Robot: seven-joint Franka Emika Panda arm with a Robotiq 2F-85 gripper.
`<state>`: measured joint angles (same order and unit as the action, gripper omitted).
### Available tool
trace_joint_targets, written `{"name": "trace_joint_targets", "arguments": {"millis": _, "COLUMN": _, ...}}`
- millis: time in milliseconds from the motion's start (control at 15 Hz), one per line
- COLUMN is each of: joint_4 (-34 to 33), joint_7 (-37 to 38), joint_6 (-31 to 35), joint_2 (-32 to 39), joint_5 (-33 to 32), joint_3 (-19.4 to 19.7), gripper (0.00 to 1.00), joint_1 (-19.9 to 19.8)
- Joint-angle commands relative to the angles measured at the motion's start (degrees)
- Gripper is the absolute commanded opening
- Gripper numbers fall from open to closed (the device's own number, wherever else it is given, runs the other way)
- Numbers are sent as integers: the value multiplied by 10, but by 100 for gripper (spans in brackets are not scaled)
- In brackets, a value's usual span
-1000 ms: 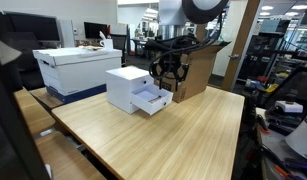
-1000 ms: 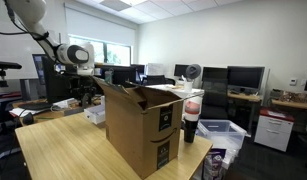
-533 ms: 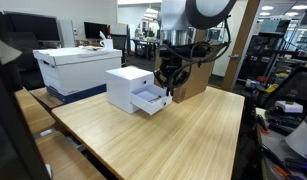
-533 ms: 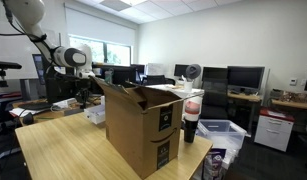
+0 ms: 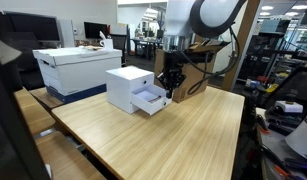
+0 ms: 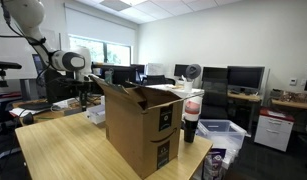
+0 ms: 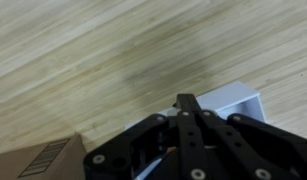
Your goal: Open the second drawer on the white cabinet and put the white packet in the drawer then push the drawer closed.
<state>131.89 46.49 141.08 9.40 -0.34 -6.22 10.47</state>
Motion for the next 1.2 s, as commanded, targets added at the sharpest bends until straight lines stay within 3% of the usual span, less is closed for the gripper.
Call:
{"name": "trace_joint_targets", "arguments": {"millis": 0, "joint_4": 19, "joint_7": -106, "joint_6": 43, "joint_2": -1, "joint_5": 12, "joint_3": -6, "gripper": 0, "joint_1": -7}}
{"name": "trace_joint_targets", "arguments": {"millis": 533, "joint_4": 6, "joint_7": -222, "joint_6": 71, "joint_2": 31, "joint_5": 13, "joint_3": -2, "gripper": 0, "joint_1": -3}}
{"name": "trace_joint_targets", "arguments": {"millis": 1133, "joint_4": -18, "joint_7": -251, "joint_6": 115, "joint_2": 55, "joint_5": -16, "joint_3": 8, "gripper": 0, "joint_1": 10}}
